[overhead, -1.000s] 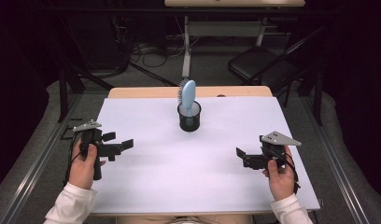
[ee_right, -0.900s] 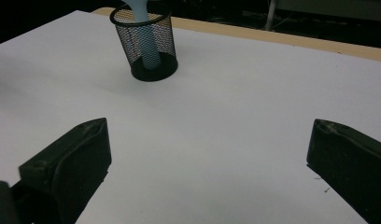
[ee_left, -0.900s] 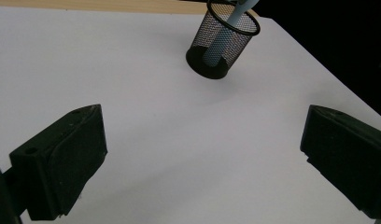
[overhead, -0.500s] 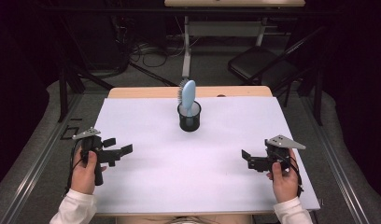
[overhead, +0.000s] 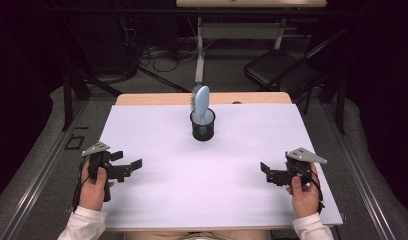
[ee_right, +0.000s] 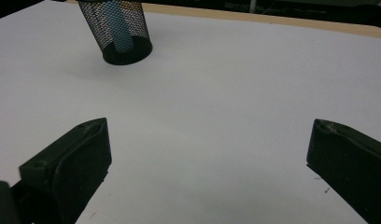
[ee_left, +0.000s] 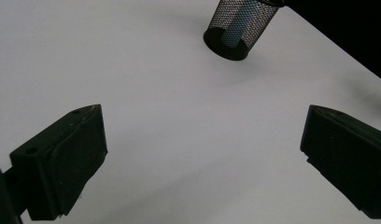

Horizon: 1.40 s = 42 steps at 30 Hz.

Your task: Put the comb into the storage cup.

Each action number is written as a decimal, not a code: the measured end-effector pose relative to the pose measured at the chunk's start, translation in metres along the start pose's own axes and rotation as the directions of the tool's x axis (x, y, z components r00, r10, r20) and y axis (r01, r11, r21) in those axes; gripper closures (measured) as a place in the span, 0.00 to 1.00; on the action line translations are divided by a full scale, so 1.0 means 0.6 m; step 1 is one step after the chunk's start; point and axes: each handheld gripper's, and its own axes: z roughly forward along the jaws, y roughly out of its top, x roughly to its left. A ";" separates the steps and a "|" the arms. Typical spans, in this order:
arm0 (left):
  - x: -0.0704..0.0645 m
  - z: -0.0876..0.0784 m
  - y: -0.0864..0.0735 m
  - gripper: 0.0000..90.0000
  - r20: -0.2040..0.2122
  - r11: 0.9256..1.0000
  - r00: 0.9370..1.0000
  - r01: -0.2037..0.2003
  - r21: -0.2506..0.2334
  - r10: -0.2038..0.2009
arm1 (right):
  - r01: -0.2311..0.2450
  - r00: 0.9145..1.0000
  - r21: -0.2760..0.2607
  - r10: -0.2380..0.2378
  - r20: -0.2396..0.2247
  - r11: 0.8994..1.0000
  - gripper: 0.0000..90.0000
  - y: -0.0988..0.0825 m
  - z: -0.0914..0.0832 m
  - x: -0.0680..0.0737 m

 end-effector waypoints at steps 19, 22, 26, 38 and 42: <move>0.009 0.005 -0.022 0.02 -0.004 0.997 0.998 -0.063 -0.041 0.063 | -0.010 1.000 0.007 0.010 0.023 1.000 0.00 -0.021 0.012 -0.009; 0.010 0.006 -0.023 0.02 -0.003 0.997 0.998 -0.065 -0.041 0.065 | -0.016 1.000 0.008 0.016 0.025 1.000 0.00 -0.023 0.014 -0.011; 0.009 0.008 -0.024 0.02 0.000 0.996 0.998 -0.070 -0.047 0.070 | -0.019 1.000 0.003 0.019 0.025 1.000 0.00 -0.024 0.015 -0.012; 0.012 0.022 -0.031 0.02 0.001 0.997 0.997 -0.074 -0.033 0.074 | -0.024 0.999 0.015 0.023 0.032 1.000 0.00 -0.030 0.020 -0.017; 0.012 0.024 -0.033 0.02 0.004 0.997 0.998 -0.068 -0.029 0.068 | -0.024 0.999 0.020 0.023 0.032 1.000 0.00 -0.031 0.021 -0.019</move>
